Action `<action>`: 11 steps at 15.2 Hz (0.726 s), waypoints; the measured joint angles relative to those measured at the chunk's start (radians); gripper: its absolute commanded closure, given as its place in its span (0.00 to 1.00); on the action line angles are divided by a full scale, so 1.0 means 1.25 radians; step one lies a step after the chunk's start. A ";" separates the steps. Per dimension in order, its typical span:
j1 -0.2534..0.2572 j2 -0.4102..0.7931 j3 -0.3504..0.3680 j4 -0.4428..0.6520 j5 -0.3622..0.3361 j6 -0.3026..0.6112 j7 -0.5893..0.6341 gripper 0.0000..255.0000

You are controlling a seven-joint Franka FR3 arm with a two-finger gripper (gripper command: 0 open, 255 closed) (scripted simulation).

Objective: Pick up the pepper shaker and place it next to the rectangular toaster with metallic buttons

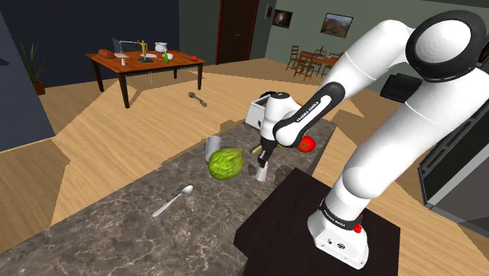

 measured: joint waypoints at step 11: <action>0.019 -0.151 -0.004 0.024 0.040 -0.175 -0.036 1.00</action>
